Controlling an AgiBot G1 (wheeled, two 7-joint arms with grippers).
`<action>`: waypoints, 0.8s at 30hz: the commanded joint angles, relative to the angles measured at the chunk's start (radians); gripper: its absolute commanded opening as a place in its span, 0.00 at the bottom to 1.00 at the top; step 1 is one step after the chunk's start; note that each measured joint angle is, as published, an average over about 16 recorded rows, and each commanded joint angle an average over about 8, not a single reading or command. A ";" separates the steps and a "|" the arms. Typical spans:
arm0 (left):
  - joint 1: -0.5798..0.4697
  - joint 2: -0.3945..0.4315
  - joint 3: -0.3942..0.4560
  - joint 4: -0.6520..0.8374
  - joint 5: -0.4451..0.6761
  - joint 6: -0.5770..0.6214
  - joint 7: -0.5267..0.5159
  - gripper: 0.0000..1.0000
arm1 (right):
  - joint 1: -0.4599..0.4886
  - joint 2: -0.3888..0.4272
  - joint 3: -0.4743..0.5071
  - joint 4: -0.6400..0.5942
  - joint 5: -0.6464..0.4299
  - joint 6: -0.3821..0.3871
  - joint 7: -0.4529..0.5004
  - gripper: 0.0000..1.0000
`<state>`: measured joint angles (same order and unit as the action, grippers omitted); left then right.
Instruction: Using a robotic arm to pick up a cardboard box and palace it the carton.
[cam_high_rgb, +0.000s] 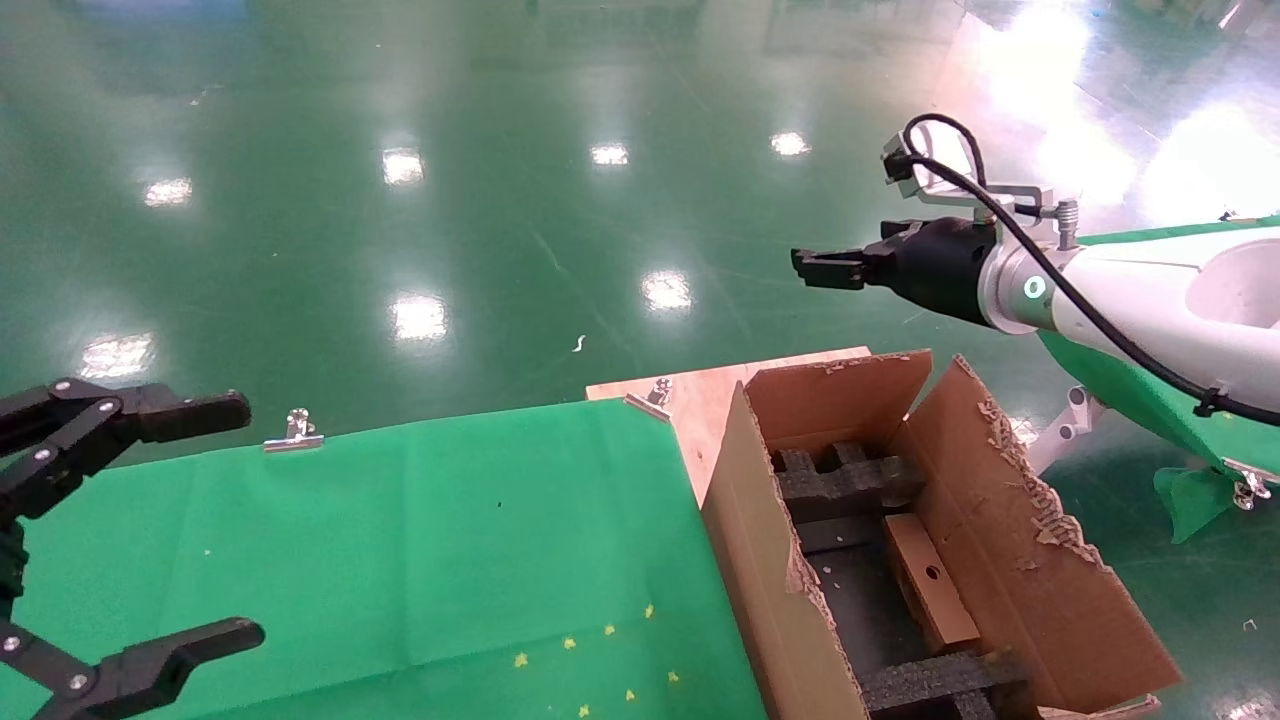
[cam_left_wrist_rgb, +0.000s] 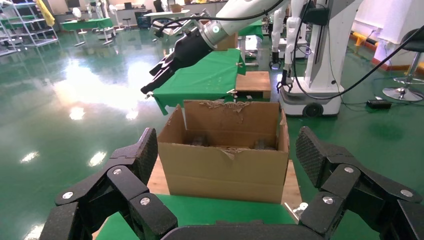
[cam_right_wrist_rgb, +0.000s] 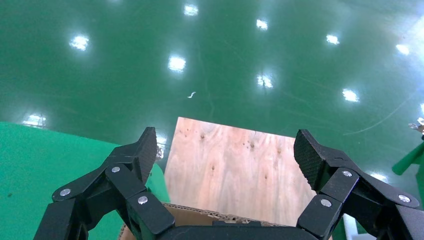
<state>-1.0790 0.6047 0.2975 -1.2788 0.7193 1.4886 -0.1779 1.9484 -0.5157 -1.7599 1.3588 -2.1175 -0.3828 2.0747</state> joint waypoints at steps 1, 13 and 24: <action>0.000 0.000 0.000 0.000 0.000 0.000 0.000 1.00 | -0.007 -0.001 0.001 -0.002 -0.002 -0.007 -0.002 1.00; 0.000 0.000 0.001 0.001 0.000 0.000 0.000 1.00 | -0.176 -0.019 0.293 -0.015 0.273 -0.223 -0.374 1.00; -0.001 0.000 0.001 0.001 -0.001 0.000 0.001 1.00 | -0.340 -0.037 0.572 -0.029 0.535 -0.433 -0.730 1.00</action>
<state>-1.0796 0.6044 0.2987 -1.2782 0.7186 1.4885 -0.1772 1.6080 -0.5530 -1.1871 1.3295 -1.5821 -0.8157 1.3445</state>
